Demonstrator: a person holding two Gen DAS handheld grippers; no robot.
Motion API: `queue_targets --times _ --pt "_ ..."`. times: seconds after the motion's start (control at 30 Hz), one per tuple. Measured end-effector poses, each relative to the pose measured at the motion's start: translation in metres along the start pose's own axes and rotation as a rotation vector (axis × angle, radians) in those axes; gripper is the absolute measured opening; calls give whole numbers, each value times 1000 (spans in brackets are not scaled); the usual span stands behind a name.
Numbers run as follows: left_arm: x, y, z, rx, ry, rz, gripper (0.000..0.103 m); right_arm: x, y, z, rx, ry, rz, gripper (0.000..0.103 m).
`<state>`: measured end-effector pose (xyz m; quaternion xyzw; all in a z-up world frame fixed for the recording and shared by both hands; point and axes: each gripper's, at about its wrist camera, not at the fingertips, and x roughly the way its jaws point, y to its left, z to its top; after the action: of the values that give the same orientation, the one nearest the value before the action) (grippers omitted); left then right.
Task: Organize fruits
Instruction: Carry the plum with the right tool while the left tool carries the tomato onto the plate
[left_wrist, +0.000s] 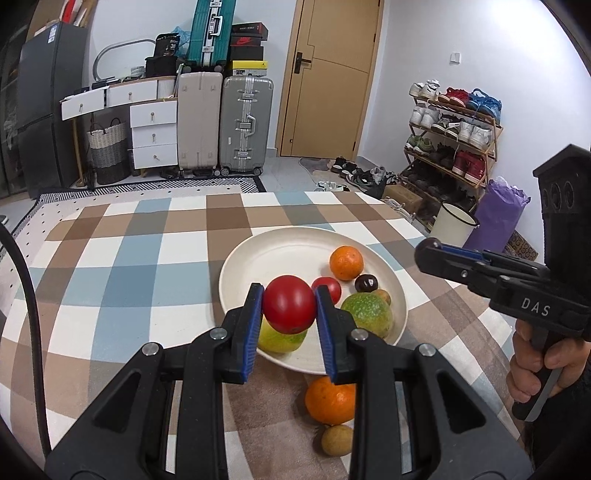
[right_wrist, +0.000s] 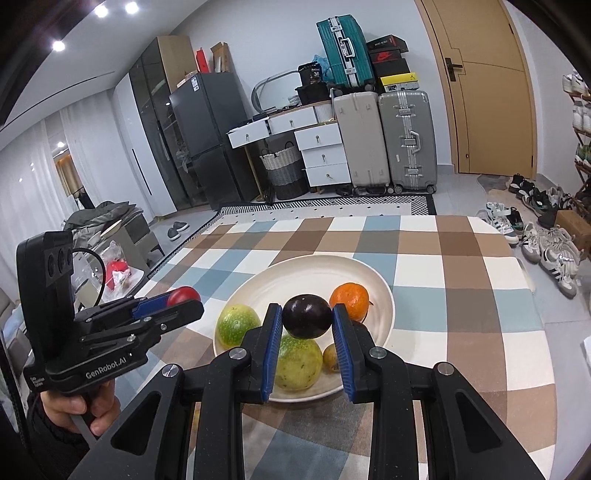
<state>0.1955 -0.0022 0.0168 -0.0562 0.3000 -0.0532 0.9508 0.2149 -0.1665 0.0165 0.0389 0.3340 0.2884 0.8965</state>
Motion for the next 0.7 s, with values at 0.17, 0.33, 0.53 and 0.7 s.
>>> queue_targets --times 0.17,0.33,0.53,0.7 --pt "9 -7 -1 10 4 -10 25 10 1 1 5 12 0 28" --pt "19 -12 2 19 4 -10 25 19 3 0 1 27 -3 28" --pt "31 -18 1 36 10 -6 25 29 1 -1 15 36 -6 28" --pt "36 -18 -1 39 12 2 25 39 -3 -4 40 48 -1 28"
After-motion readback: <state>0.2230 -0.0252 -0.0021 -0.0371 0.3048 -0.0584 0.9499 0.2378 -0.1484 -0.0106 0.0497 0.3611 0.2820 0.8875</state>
